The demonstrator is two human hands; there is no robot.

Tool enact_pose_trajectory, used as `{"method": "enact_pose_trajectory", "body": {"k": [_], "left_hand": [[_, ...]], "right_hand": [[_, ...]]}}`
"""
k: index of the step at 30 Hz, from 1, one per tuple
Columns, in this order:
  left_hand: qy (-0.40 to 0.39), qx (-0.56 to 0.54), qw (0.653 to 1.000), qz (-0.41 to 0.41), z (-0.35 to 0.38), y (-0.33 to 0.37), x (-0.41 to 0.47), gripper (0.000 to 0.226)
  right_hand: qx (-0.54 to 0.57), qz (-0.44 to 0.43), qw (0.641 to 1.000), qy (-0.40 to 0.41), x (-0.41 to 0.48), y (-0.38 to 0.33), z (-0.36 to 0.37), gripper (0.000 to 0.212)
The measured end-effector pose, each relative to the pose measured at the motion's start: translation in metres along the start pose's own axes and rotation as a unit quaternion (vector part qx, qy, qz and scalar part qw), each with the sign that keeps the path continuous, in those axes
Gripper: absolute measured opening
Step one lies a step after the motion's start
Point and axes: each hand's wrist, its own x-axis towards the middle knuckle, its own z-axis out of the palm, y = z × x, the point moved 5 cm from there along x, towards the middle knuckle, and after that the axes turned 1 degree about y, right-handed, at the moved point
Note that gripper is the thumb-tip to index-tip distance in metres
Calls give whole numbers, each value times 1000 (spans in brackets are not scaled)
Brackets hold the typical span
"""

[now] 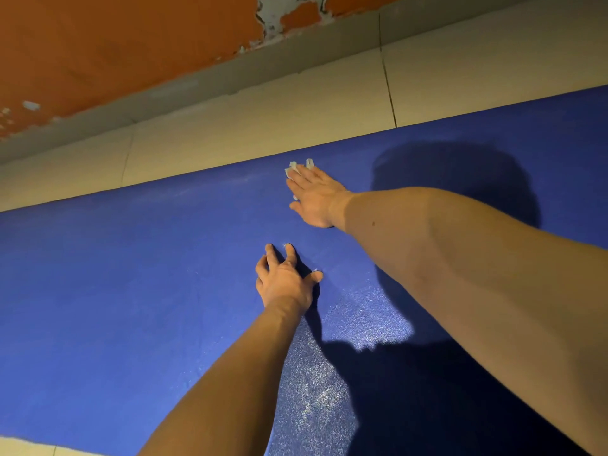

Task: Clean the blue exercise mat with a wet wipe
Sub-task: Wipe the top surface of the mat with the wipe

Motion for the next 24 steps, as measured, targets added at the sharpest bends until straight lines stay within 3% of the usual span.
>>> {"method": "enact_pose_trajectory", "body": {"k": [4, 7, 9, 12, 15, 18, 21, 24], "left_hand": [[-5, -8, 1000, -3, -2, 0, -3, 84], [-7, 8, 1000, -2, 0, 0, -1, 84], [-6, 15, 1000, 2, 1, -1, 0, 84], [1, 12, 1000, 0, 2, -1, 1, 83], [4, 15, 1000, 1, 3, -1, 2, 83], [1, 20, 1000, 3, 2, 0, 3, 83], [-3, 28, 1000, 3, 1, -1, 3, 83], [-5, 32, 999, 5, 1, -1, 3, 83]], "right_hand": [[12, 131, 991, -13, 2, 31, -6, 70], [45, 276, 960, -15, -1, 63, -9, 74], [55, 327, 943, -21, -4, 69, -11, 76], [60, 298, 952, -3, 3, 51, -10, 78], [55, 155, 986, 3, 15, 15, -3, 73], [63, 48, 997, -9, 15, 4, 0, 69], [47, 78, 996, 11, 2, 30, 2, 66], [48, 219, 974, 28, -18, 81, 3, 70]]}}
